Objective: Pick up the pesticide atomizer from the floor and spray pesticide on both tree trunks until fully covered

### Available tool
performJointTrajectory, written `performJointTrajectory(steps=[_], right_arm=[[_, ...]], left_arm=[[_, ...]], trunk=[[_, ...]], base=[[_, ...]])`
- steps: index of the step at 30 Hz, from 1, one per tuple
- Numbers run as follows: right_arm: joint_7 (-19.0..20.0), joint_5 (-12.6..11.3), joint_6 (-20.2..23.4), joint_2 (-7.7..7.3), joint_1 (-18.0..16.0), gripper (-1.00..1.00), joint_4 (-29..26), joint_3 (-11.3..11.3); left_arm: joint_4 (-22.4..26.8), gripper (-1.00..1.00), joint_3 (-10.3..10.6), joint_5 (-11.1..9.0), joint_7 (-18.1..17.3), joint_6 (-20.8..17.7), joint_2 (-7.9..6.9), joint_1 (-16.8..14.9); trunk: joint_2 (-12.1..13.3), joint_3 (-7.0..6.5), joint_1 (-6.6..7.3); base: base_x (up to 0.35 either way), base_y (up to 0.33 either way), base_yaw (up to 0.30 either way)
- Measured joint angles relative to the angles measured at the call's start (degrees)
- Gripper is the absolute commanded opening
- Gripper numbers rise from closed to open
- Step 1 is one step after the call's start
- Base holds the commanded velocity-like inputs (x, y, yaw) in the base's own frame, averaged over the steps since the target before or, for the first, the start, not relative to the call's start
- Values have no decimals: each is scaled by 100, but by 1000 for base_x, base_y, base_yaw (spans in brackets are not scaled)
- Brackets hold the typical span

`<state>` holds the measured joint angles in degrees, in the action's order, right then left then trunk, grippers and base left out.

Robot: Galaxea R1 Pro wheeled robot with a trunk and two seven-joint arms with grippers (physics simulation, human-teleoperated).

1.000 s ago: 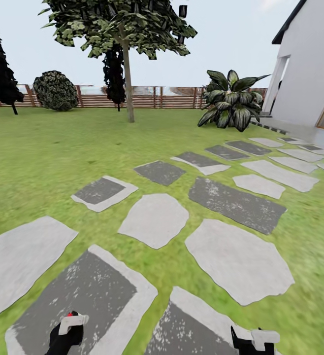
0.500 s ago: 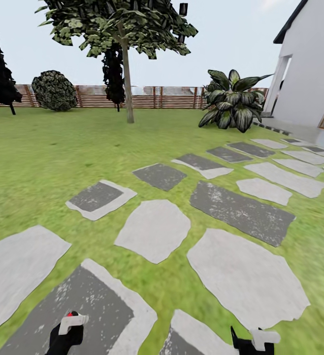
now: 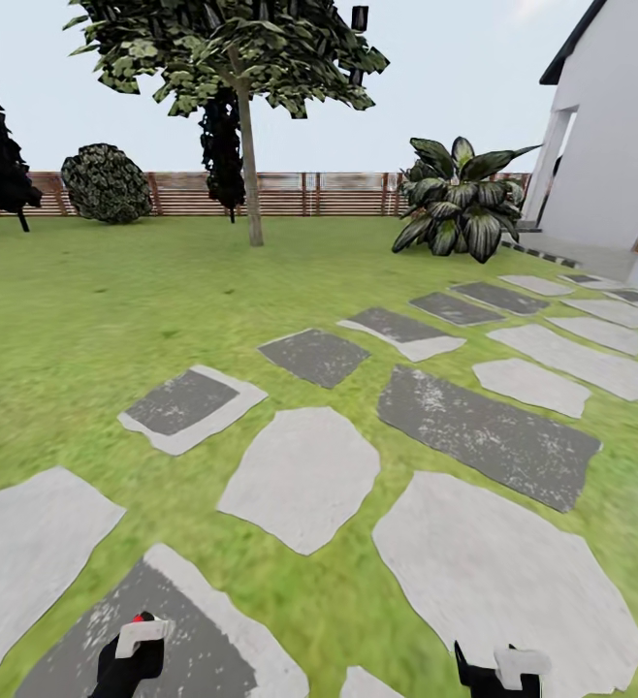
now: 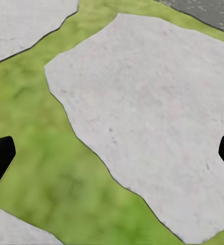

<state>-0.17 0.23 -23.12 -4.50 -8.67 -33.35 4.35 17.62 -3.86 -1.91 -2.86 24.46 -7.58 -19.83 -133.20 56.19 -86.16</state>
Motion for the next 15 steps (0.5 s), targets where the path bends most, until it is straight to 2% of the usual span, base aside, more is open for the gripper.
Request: performJointTrajectory(steps=[15], right_arm=[[-1, 0, 0, -2, 0, 100, 0, 0]], left_arm=[[0, -100, 1, 0, 0, 1, 0, 0]], trunk=[[0, 0, 0]], base=[[337, 0, 0]])
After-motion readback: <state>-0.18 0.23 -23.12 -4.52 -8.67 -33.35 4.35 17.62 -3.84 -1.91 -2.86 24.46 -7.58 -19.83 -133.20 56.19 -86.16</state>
